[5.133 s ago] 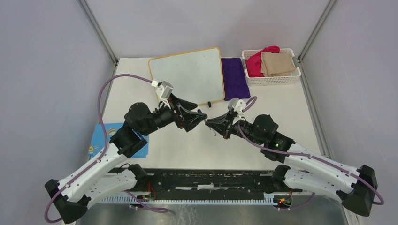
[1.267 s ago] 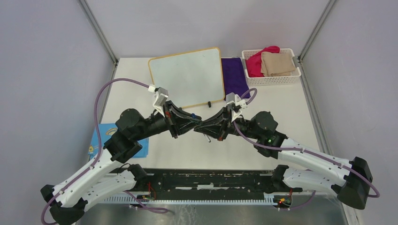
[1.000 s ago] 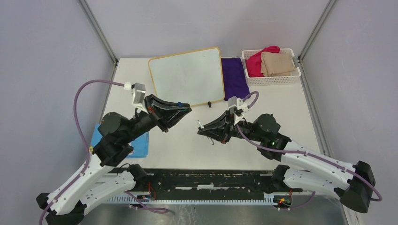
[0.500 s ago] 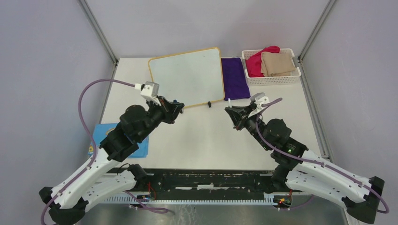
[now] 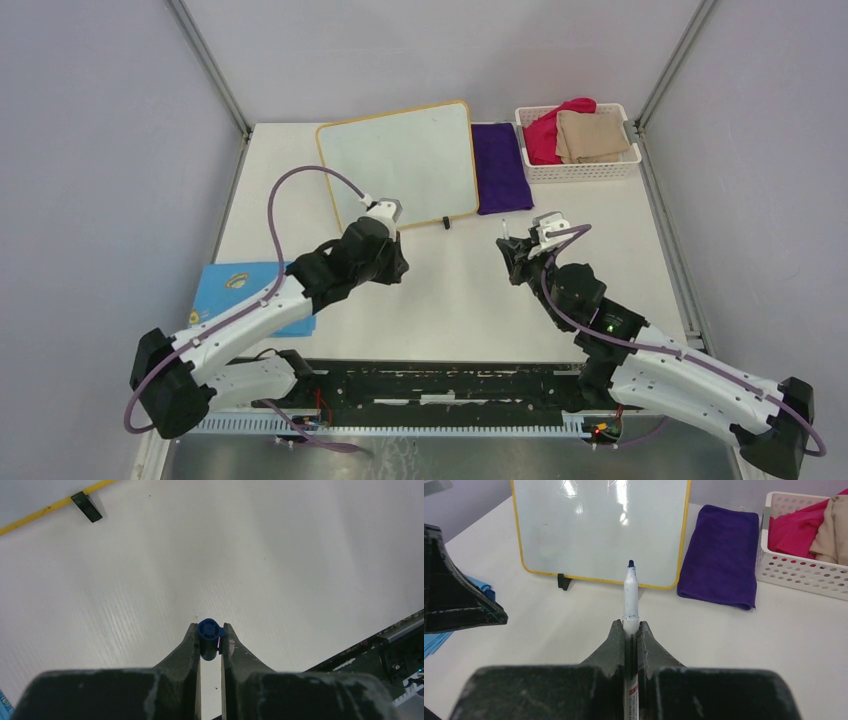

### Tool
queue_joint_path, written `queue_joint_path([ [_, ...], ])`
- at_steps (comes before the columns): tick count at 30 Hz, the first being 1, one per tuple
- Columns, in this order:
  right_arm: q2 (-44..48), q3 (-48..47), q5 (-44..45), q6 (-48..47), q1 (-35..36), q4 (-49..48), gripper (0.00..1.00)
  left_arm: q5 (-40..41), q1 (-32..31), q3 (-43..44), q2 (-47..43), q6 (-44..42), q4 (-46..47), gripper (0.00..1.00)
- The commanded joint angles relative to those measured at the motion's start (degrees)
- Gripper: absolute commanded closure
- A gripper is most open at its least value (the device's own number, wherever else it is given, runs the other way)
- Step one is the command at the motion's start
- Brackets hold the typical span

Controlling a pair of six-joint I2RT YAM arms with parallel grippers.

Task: Write a sentence on the whiteboard
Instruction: Place the pen cap at the center of the board.

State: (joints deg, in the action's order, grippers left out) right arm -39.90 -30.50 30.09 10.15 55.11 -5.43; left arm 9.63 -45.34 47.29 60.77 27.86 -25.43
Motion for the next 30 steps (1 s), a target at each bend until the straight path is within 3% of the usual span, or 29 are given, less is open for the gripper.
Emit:
queue_joint_path([
  [1,1.99,0.82,2.49,-0.31,0.07,0.16,1.0,-3.19,-0.14,3.42,6.47,3.27,3.81,0.98],
  [12,7.91,3.25,5.53,-0.01,0.0,2.43,1.0,-2.44,-7.65,17.87,29.0,2.94,6.53,0.98],
  [30,11.38,2.24,7.28,-1.07,-0.07,5.14,1.0,-3.14,-9.18,40.4,55.22,1.86,4.32,0.98],
])
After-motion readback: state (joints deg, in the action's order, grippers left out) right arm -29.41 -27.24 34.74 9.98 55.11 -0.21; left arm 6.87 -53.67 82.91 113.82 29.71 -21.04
